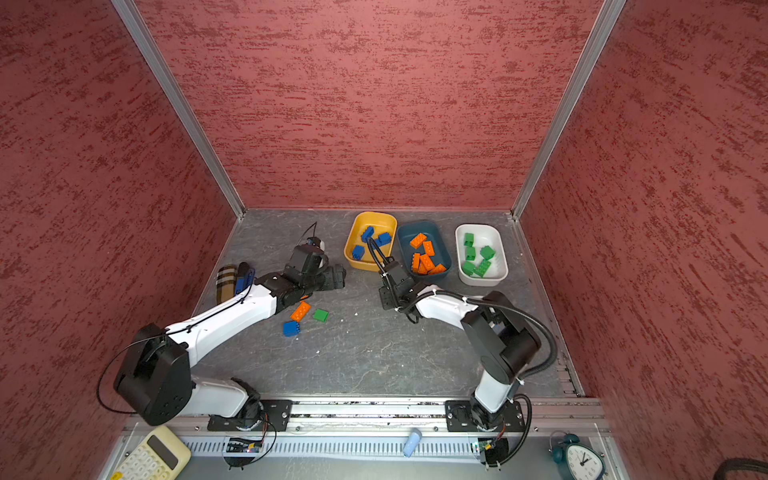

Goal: Sort the legos into containers by color
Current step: 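Carry the green brick into the white tub and release with right gripper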

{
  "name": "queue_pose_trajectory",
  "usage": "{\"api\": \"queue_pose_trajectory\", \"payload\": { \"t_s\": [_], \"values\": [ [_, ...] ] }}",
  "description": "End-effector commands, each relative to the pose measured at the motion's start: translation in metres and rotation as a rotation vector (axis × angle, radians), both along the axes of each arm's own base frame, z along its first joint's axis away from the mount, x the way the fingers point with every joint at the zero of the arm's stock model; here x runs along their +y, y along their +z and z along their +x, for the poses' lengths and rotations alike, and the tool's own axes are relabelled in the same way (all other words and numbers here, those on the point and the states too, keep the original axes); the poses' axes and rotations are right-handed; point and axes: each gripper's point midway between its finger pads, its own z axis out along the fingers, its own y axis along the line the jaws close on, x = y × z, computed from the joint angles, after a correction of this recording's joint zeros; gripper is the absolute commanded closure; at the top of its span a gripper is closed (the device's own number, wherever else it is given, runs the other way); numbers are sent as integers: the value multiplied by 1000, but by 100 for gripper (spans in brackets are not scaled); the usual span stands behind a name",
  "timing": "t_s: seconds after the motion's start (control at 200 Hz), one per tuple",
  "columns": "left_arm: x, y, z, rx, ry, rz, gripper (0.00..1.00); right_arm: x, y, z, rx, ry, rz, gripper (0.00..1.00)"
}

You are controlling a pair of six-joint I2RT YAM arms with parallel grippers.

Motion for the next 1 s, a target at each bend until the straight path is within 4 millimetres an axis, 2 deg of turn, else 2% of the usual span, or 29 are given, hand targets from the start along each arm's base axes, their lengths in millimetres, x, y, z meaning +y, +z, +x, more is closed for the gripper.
{"api": "queue_pose_trajectory", "payload": {
  "t_s": [0.0,0.085,0.11,0.125,0.175,0.296,0.411,0.501,0.651,0.666,0.726,0.842,0.997],
  "values": [
    [-23,27,0,-92,-100,-69,0,-9,39,11,-119,16,72,73],
    [-36,33,-2,-109,-142,-90,0,-28,55,15,-152,-20,116,73],
    [-39,34,-2,-112,-152,-95,0,-34,52,17,-145,-33,117,73],
    [-40,35,-2,-113,-157,-98,0,-38,62,18,-168,-38,134,73],
    [-49,37,-4,-115,-187,-113,1,-53,70,22,-186,-67,152,73],
    [-68,38,-8,-98,-262,-149,0,-89,78,33,-186,-133,194,73],
    [-86,38,-11,-84,-324,-160,0,-132,79,47,-170,-225,223,73],
    [-97,38,-11,-75,-353,-172,0,-164,76,58,-145,-300,253,73],
    [-105,40,-9,-77,-368,-196,0,-206,71,74,-114,-395,233,72],
    [-105,40,-10,-77,-369,-196,1,-210,62,76,-90,-407,224,72],
    [-105,40,-10,-77,-368,-197,0,-227,54,81,-70,-452,193,72],
    [-104,38,-10,-75,-364,-191,1,-253,50,92,-62,-484,147,70],
    [-99,37,-11,-72,-349,-179,0,-289,42,117,-22,-508,50,68]
  ]
}}
